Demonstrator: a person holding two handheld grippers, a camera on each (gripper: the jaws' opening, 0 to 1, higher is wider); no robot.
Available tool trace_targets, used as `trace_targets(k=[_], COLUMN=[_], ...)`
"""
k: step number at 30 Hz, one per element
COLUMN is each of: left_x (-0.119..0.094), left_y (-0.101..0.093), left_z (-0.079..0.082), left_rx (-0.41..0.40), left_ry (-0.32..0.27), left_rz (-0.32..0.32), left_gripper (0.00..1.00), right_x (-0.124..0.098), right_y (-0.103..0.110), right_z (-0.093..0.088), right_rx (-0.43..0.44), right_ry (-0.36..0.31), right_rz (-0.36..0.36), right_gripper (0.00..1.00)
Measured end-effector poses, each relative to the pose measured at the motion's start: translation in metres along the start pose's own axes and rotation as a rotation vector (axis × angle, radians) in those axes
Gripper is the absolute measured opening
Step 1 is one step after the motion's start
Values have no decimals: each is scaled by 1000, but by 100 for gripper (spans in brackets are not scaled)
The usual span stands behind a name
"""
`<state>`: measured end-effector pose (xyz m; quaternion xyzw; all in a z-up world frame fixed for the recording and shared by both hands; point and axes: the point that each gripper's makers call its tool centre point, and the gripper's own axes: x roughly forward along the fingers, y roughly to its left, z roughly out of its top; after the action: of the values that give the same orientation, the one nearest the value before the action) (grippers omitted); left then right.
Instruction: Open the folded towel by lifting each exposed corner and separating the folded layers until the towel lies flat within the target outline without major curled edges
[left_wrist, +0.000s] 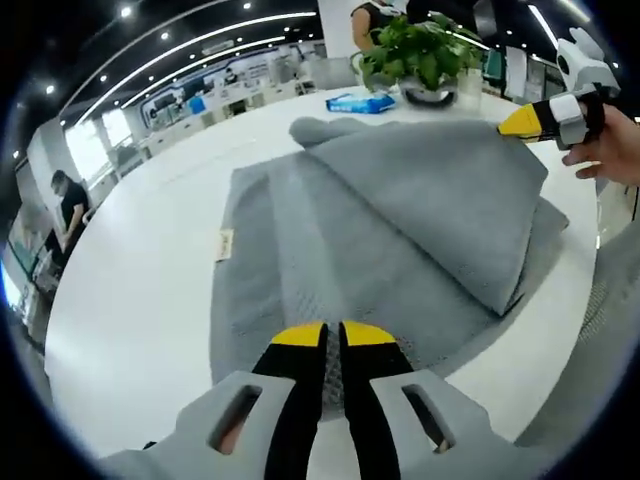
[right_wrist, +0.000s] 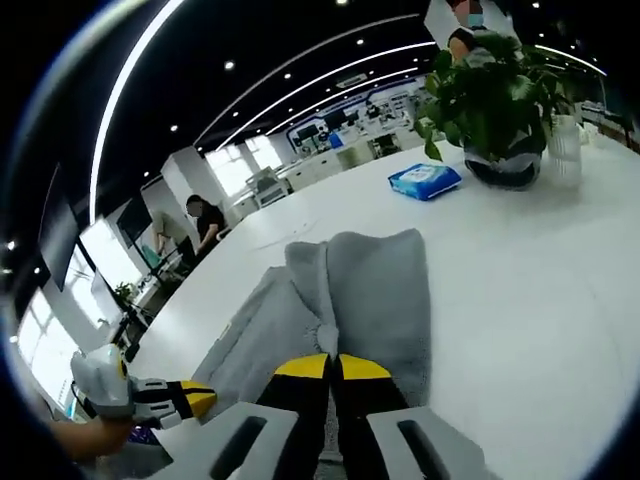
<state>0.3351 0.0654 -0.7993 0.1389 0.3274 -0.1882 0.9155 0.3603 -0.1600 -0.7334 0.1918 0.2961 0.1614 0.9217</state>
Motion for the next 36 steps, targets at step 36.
trace_targets(k=[36], left_x=[-16], left_y=[68], left_z=[-29], left_rx=[-226], left_ry=[18], left_rz=[214], left_gripper=[1], right_x=[-43], right_y=[-103], right_z=[9], right_rx=[179], right_ry=[-105], right_rz=[-421], right_gripper=[0])
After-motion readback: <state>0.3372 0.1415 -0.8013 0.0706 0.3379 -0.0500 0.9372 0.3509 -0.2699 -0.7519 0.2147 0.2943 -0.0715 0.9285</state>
